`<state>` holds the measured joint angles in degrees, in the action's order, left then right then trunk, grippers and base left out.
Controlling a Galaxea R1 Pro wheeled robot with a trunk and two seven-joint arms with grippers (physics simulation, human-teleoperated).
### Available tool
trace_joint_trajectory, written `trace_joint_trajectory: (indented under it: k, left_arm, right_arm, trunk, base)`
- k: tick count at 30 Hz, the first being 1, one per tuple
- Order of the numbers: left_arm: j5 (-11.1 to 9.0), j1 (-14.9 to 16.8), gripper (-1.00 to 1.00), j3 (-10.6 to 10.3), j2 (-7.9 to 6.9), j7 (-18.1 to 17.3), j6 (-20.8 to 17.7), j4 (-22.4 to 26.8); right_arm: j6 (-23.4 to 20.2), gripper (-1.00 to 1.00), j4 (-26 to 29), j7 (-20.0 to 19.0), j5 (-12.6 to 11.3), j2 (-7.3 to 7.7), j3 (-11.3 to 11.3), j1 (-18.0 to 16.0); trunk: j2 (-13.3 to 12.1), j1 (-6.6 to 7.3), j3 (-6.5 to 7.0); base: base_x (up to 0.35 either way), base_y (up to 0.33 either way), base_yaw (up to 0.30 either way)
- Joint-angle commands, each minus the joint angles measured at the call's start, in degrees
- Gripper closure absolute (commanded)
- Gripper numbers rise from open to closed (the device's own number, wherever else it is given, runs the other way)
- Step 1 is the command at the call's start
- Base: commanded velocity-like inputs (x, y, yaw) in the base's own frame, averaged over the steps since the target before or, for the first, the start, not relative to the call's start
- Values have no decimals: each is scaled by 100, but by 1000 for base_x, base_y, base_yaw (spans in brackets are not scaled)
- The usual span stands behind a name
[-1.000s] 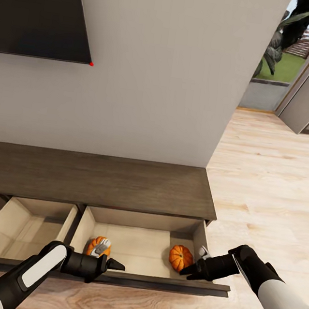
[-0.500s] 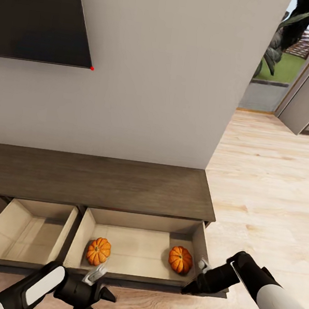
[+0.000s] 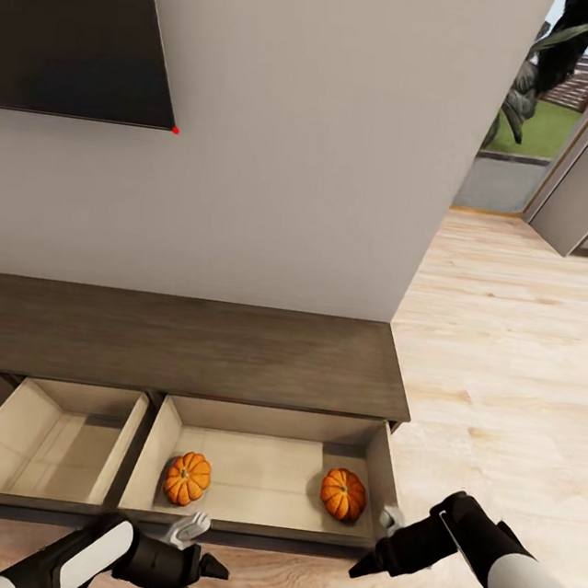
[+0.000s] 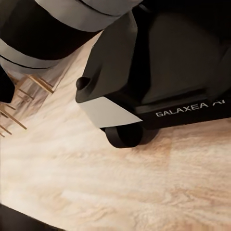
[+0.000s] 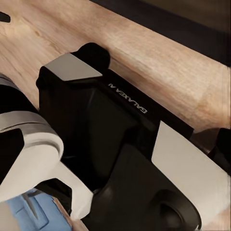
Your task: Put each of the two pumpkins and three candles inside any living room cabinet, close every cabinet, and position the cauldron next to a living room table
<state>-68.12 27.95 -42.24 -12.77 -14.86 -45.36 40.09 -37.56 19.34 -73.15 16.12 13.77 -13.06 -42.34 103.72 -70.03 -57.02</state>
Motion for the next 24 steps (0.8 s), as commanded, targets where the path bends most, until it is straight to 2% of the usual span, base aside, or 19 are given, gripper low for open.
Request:
trace_joint_trajectory:
  k: [1,4,10,14,15,17,18,19,21,23,24]
  left_arm:
    - [0,0,-100,-127,13,2,189,-5]
    - [1,0,-100,-295,79,5,456,-90]
    - [0,0,-100,-348,256,25,586,-570]
    - [5,0,-100,-356,345,60,926,-813]
    - [33,0,-100,-398,420,66,1317,-1068]
    - [131,0,-100,-544,541,72,1825,-1406]
    - [210,0,-100,-655,658,76,2200,-1665]
    - [233,0,-100,-681,697,77,2312,-1749]
    - [296,0,-100,-752,857,112,2775,-2079]
    - [314,0,-100,-773,914,199,3113,-2212]
    - [320,0,-100,-779,936,331,3349,-2256]
  right_arm:
    - [29,-100,0,96,-6,-11,3,16]
    - [66,-100,0,182,-11,-24,5,29]
    - [427,-100,-66,211,-12,-48,5,102]
    - [598,-100,-180,339,-10,-73,10,162]
    - [887,-100,-251,661,-14,-128,19,214]
    - [1267,-100,-362,1096,-23,-240,27,249]
    - [1548,-100,-502,1431,-28,-347,31,275]
    - [1644,-100,-555,1542,-34,-383,33,283]
    - [2174,-100,-793,2128,-110,-513,51,306]
    - [2670,-100,-970,2674,-292,-590,60,316]
    - [2967,-100,-1094,3060,-476,-643,63,319]
  trunk:
    - [0,0,0]
    - [0,0,0]
    - [0,0,0]
    - [0,0,0]
    - [0,0,0]
    - [0,0,0]
    - [0,0,0]
    - [0,0,0]
    - [0,0,0]
    - [0,0,0]
    - [0,0,0]
  base:
    - [0,0,0]
    - [-64,0,0]
    - [-279,0,0]
    - [-329,0,0]
    - [-308,0,0]
    - [-230,0,0]
    - [-99,0,0]
    - [-79,0,0]
    - [-33,0,0]
    - [-14,0,0]
    - [-5,0,0]
